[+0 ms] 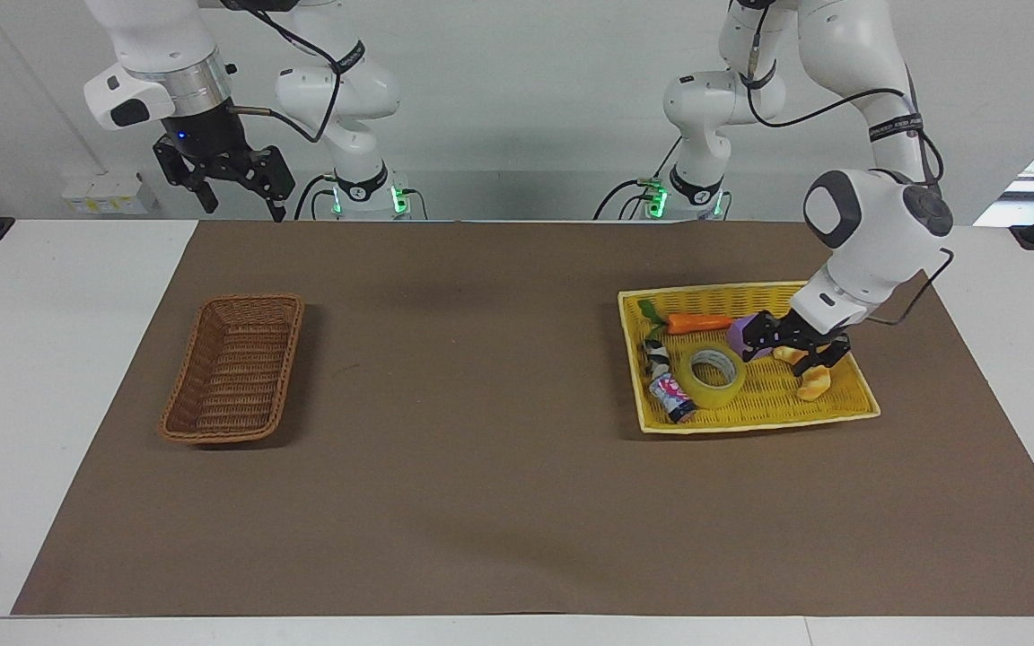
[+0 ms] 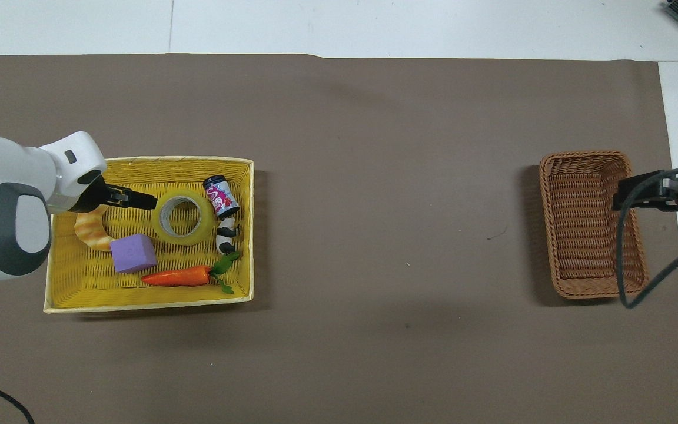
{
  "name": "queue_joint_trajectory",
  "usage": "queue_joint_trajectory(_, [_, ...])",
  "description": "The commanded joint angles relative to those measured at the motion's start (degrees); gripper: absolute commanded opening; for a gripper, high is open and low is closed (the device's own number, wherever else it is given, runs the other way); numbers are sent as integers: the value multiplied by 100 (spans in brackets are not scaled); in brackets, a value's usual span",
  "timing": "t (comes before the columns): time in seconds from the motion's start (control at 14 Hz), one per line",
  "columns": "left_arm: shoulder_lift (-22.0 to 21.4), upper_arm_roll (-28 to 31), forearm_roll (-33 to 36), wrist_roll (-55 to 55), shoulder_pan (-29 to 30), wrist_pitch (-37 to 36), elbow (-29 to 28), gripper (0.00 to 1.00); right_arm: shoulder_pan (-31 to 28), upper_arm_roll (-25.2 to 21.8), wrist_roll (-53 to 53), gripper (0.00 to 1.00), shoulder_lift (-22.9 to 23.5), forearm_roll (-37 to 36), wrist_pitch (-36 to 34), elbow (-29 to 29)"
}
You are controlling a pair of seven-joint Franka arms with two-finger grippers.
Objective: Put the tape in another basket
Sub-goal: 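Reach the left gripper into the yellow basket and grasp the tape roll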
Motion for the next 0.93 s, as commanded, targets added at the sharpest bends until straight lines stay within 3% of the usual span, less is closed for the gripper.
queue_joint_trajectory(0.0, [-135, 109, -43, -340, -235, 717, -623, 81, -92, 24, -209, 100, -137, 44, -8, -152])
queue_joint_trajectory(0.14, [-126, 117, -43, -419, -314, 868, -860, 65, -92, 24, -200, 100, -137, 44, -8, -152])
queue_joint_trajectory(0.43, [-179, 109, -34, -472, -331, 1203, -1274, 4, -92, 24, -209, 100, -137, 44, -8, -152])
queue_joint_trajectory(0.5, [-188, 109, -34, -507, -323, 1194, -1266, 0, -92, 24, -209, 100, -137, 44, -8, -152])
queue_joint_trajectory(0.71, [-249, 117, -34, -568, -314, 1037, -1064, 0, -83, 24, -200, 100, -137, 44, 1, -152])
queue_joint_trajectory(0.86, [-442, 118, -34, -577, -226, 512, -793, 0, -83, 24, -182, 100, -137, 52, -7, -152])
